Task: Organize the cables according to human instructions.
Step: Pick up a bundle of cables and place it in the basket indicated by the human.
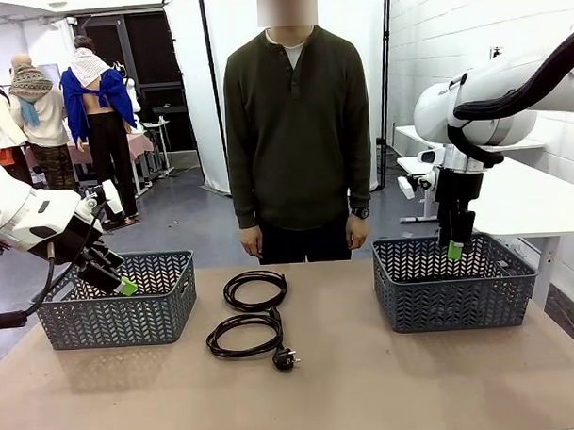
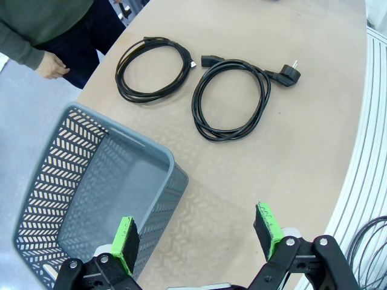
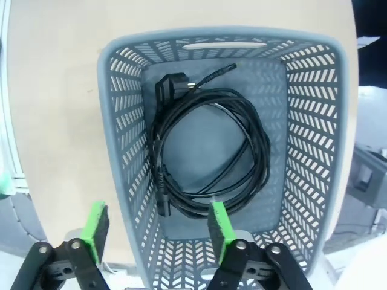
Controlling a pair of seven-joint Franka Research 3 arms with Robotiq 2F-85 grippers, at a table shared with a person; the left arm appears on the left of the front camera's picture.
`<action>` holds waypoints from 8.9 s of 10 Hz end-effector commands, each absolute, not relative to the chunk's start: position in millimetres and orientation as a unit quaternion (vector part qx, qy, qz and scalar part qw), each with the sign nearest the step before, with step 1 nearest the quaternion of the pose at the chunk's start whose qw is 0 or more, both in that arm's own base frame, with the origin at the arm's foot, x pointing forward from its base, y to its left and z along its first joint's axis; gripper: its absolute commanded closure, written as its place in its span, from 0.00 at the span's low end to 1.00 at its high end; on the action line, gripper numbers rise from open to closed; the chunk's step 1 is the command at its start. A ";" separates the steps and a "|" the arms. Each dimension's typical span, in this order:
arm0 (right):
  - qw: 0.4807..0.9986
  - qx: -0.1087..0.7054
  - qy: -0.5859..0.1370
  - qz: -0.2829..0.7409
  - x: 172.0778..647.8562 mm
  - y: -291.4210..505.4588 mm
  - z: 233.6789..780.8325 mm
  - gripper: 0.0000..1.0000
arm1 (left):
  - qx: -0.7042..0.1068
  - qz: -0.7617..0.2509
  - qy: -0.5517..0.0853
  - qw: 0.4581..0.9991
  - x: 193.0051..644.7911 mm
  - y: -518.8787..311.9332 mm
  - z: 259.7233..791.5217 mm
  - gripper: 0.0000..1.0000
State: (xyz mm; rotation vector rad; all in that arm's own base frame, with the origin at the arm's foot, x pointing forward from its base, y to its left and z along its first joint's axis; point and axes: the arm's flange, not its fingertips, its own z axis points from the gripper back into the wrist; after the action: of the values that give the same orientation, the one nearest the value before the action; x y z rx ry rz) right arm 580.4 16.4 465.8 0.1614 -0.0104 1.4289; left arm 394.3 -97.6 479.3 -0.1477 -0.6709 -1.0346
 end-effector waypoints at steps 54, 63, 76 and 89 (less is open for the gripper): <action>0.831 0.105 -0.176 0.518 436.2 148.1 472.8 0.00 | -0.075 -0.483 -0.315 0.814 392.1 -95.3 476.4 0.00; 0.859 0.118 -0.158 0.472 446.3 187.5 478.7 0.00 | -0.075 -0.483 -0.315 0.814 392.1 -95.3 476.4 0.00; 0.928 0.102 -0.078 0.350 471.2 287.1 454.3 0.00 | -0.075 -0.483 -0.315 0.814 392.1 -95.3 476.4 0.00; 0.988 0.048 -0.088 0.119 486.0 347.6 415.0 0.00 | -0.075 -0.483 -0.315 0.814 392.1 -95.3 476.4 0.00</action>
State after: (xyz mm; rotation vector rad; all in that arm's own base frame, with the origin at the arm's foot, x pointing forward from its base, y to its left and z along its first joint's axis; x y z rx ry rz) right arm 479.3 333.7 421.4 0.1012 -0.1541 0.2906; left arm 394.3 -97.5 479.4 -0.1474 -0.6709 -1.0344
